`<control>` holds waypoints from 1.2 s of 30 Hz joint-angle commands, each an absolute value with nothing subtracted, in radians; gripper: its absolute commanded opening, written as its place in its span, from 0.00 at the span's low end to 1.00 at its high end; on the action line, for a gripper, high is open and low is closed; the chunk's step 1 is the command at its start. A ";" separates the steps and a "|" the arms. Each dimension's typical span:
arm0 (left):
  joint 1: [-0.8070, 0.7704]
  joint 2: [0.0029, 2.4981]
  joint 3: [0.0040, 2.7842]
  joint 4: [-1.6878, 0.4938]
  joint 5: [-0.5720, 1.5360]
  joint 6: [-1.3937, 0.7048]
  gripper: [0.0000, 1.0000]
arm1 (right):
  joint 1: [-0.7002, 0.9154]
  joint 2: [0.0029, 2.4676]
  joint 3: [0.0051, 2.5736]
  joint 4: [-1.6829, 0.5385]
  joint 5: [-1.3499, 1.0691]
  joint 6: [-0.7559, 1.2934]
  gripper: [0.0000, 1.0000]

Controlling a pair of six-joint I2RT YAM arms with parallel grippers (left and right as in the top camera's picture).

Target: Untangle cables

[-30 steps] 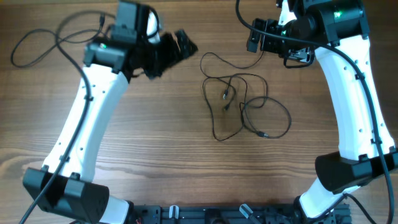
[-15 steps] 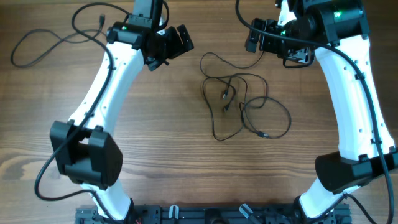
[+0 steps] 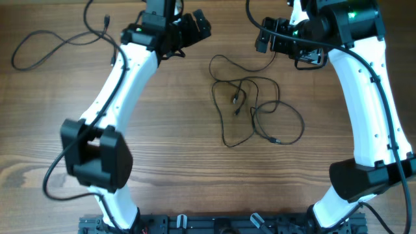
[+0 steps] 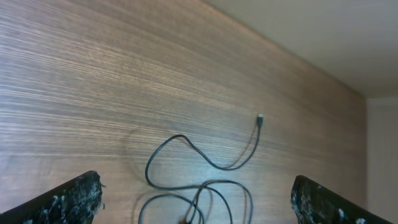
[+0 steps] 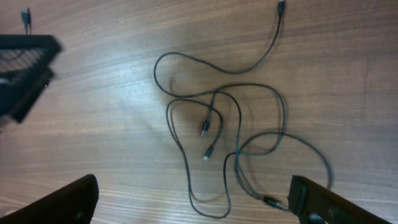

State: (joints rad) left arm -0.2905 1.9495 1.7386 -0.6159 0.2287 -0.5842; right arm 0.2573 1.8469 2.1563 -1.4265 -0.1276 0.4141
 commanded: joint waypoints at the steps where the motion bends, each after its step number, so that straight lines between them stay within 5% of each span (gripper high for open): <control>1: -0.296 2.050 1.738 -0.581 0.211 -0.579 1.00 | 0.261 1.859 2.124 -1.410 -0.131 0.418 1.00; 21: -0.387 2.222 1.738 -0.478 0.207 -0.418 1.00 | 0.261 1.859 2.021 -1.376 -0.189 0.421 1.00; 34: -0.387 2.283 1.737 -0.505 0.166 -0.396 0.88 | 0.261 1.859 2.021 -1.377 -0.189 0.421 1.00; 36: -0.387 2.284 1.737 -0.503 0.166 -0.396 0.80 | 0.261 1.859 2.021 -1.377 -0.189 0.421 1.00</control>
State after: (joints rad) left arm -0.3897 2.2723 1.7382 -0.5079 0.1799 -0.4210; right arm 0.2573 1.8469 2.0239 -1.3788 -0.1761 0.4145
